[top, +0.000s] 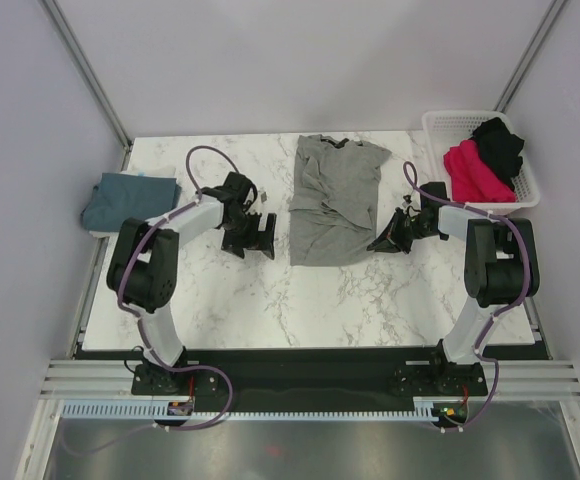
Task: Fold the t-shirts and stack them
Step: Fold the tshirt
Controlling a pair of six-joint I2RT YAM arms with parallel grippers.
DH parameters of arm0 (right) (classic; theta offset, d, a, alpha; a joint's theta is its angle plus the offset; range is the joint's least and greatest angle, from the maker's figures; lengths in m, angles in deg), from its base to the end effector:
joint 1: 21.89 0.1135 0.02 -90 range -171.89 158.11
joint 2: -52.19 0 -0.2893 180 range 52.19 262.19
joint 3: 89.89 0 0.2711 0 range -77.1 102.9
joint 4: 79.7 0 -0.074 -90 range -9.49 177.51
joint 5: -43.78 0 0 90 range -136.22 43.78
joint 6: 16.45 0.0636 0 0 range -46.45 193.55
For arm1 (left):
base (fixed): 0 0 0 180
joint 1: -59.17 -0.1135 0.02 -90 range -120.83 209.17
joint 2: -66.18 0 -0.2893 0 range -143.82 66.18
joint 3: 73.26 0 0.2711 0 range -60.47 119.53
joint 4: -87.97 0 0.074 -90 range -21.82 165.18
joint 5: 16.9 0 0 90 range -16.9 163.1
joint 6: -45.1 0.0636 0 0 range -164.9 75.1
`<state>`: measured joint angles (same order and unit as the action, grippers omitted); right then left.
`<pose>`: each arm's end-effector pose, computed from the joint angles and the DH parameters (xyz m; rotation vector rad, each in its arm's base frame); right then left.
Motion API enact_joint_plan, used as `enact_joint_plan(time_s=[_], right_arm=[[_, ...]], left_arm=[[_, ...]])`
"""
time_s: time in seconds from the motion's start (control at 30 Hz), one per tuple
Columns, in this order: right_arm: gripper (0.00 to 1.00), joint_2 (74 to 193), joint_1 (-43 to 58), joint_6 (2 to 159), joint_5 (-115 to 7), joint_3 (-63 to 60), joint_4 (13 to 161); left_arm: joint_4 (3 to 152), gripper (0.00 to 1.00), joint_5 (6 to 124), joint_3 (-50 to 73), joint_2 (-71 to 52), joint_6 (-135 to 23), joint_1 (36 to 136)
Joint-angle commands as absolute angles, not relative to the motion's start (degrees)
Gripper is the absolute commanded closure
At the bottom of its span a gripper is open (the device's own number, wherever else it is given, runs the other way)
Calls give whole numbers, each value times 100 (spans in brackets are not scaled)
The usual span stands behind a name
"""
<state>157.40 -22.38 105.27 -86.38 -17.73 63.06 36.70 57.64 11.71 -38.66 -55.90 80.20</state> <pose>0.3648 0.0379 0.1294 0.6047 2.7342 1.1146 0.3605 -0.1568 0.1730 0.3140 2.8408 -0.5037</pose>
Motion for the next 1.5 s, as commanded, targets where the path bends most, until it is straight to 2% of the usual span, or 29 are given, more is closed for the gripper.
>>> enact_joint_plan(time_s=[0.0, 0.2, 0.23, 0.57, 0.9, 0.93, 1.17, 1.47], right_arm=[[100, 15563, -2216, 10510, -8568, -1751, 6413], [100, 15564, -2216, 10466, -8533, -1778, 6413], [100, 15564, -2224, 10466, -8524, -1795, 6413], [100, 15660, -2224, 10484, -8516, -1734, 6404], [100, 15757, -2224, 10449, -8507, -1690, 6404], [100, 15757, -2216, 10449, -8507, -1690, 6404], [100, 15818, -2251, 10449, -8507, -1646, 6404], [100, 15889, -2251, 10431, -8454, -1549, 6404]], left_arm=[[3634, 1, 5877, 1203, -4245, -5342, 8061], [3634, 1, 5877, 1809, -4824, -5342, 8210], [4182, 15, 4337, 1923, -4852, -6343, 8237], [4170, 17, 4181, 1644, -4685, -6502, 8606], [4213, 17, 4042, 1880, -5159, -6659, 8641], [4396, 25, 4032, 1898, -5194, -6808, 8650], [4469, 41, 3856, 1889, -5282, -6836, 8747], [4469, 41, 3856, 1758, -5019, -6836, 8738]])
